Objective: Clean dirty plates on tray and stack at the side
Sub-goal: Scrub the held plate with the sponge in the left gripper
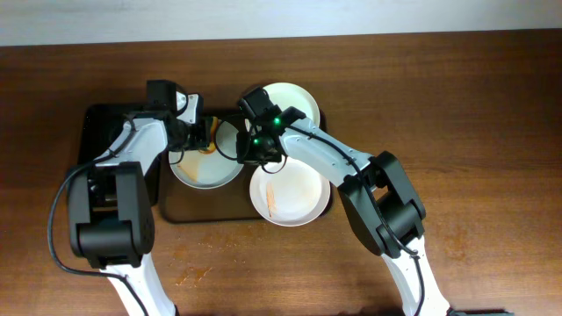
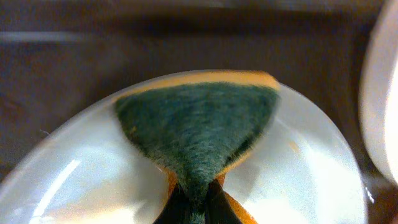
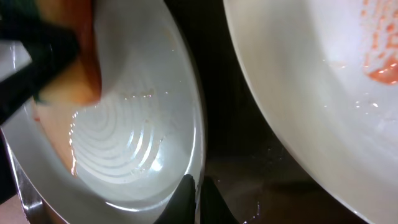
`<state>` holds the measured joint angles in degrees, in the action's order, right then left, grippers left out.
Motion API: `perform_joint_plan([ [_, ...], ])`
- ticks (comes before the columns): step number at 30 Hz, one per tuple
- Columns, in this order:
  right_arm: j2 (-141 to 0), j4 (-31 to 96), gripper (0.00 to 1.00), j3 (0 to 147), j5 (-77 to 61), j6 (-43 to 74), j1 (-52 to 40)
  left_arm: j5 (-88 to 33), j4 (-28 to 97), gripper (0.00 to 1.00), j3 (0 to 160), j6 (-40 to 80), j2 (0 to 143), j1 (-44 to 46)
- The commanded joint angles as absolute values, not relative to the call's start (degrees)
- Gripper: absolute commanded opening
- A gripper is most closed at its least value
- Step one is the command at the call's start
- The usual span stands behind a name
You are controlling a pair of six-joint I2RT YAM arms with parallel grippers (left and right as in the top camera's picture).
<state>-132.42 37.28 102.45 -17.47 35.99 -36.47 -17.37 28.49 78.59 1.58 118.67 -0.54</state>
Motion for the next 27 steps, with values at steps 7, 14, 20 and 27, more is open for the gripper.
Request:
perform_joint_plan([
  [7,-134.8,38.2,0.04,102.2,-17.8,34.5,-37.4,12.4,37.6,0.01,78.5,17.3,120.3,2.3],
  [14,-134.8,38.2,0.04,102.2,-17.8,35.0,-37.4,-1.1,62.0,0.01,87.1,10.5,120.3,2.3],
  [20,-135.5,38.2,0.04,102.2,-18.1,35.6,-37.4,-9.2,66.8,0.01,92.6,4.2,120.3,2.3],
  [27,-136.3,38.1,0.12,102.2,-18.0,36.7,-37.5,-8.4,64.7,0.01,92.6,4.3,120.3,1.3],
])
